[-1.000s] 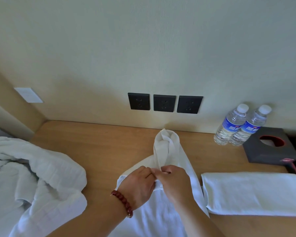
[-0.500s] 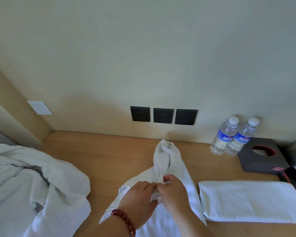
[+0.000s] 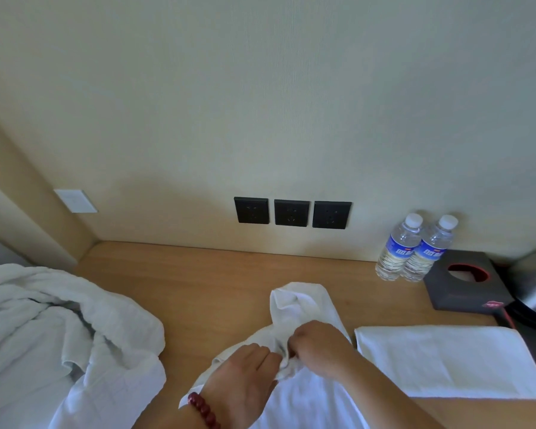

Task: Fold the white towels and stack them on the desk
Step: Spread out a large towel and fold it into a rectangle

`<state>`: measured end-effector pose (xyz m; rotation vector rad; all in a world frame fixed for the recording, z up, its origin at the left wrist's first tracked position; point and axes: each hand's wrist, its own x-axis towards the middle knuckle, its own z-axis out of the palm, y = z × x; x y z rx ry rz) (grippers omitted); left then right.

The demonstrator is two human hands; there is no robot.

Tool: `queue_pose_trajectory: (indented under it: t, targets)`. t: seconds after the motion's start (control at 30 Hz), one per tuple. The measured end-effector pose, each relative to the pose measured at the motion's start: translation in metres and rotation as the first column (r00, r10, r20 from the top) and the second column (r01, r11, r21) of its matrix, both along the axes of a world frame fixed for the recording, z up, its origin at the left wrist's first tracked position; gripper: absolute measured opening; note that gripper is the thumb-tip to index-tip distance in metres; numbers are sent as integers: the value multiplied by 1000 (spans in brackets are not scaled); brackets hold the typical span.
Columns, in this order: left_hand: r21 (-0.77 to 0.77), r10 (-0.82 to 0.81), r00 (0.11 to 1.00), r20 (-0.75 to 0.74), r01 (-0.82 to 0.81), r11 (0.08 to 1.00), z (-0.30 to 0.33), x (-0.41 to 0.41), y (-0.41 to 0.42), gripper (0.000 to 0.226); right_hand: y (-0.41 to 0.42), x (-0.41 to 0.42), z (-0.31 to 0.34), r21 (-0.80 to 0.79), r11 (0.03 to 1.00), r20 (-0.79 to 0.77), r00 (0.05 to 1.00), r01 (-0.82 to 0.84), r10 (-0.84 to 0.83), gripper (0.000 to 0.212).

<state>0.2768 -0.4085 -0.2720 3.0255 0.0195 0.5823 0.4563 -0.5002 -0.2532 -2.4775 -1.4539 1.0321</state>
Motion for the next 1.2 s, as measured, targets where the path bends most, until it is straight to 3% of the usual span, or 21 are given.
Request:
queue_pose_trajectory:
  t: [0.1,0.17,0.23,0.43,0.53,0.7,0.87,0.97,1.2]
  targets:
    - [53,-31,996,89,26,998,5,-15,-2,13,-10,15,-12,-93,988,77,991,119,-113,27]
    - [66,-51,993,105,44,997,8,-25,-4,18,-16,25,-19,-57,978,260,949,201,-180,27]
    - [62,-73,994,81,68,996,8,-31,-5,22,-17,32,-19,11,968,338,910,251,-240,29]
    - [-39,-55,997,53,57,998,26,-17,3,21,4,51,-1,38,987,466,870,159,-158,46]
    - [-61,-39,998,43,42,997,40,-13,14,15,7,79,14,1,977,526,831,211,-180,39]
    - [-145,180,980,87,-167,975,73,0,39,15,6,128,33,125,891,339,825,437,-452,24]
    - [-152,288,941,176,-263,953,107,17,64,4,16,142,67,183,908,398,816,377,-419,27]
    - [-138,350,920,176,-329,934,134,26,79,17,20,144,102,163,916,442,803,366,-400,30]
    - [-230,442,880,173,-400,887,198,39,86,20,9,156,192,317,824,385,730,470,-565,14]
